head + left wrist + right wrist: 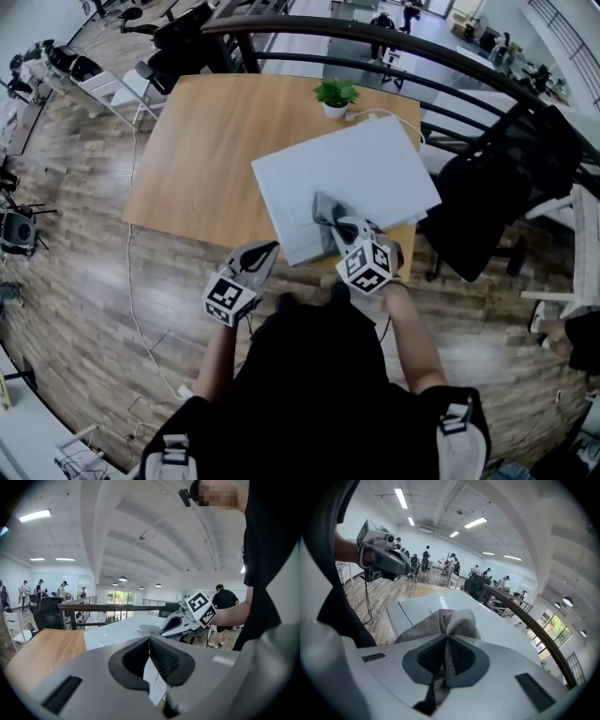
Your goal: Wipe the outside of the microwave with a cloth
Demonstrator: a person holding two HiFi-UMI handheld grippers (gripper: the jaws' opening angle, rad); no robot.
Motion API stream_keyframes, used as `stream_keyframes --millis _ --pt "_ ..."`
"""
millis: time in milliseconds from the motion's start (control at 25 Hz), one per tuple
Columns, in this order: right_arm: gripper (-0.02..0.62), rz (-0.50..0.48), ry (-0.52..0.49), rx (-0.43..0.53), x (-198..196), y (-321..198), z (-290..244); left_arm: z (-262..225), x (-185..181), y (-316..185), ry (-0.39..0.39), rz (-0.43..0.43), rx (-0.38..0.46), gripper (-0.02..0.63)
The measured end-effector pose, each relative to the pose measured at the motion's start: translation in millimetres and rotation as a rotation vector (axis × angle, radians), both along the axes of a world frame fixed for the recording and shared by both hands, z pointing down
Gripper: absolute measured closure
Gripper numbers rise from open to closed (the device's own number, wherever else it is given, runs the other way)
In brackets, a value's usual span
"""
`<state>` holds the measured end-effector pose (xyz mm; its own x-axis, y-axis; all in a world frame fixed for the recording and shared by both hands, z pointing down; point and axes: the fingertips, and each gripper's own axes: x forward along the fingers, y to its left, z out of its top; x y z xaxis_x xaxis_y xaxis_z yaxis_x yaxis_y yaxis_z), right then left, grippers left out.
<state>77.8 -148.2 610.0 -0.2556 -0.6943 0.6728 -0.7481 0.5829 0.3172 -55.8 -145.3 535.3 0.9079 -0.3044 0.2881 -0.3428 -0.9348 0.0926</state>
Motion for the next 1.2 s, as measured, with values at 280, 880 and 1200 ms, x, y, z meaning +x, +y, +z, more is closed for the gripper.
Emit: stream_keyframes --millis 280,880,1200 --pt "0.588 0.014 -0.028 -0.010 35 3 0 1 25 1 0.001 -0.014 0.004 0.603" --pt "0.588 0.033 -0.024 -0.015 110 6 3 10 58 11 -0.012 -0.070 -0.030 0.603" --pt "0.588 0.095 -0.018 0.009 161 2 3 12 75 19 -0.003 -0.079 -0.020 0.603"
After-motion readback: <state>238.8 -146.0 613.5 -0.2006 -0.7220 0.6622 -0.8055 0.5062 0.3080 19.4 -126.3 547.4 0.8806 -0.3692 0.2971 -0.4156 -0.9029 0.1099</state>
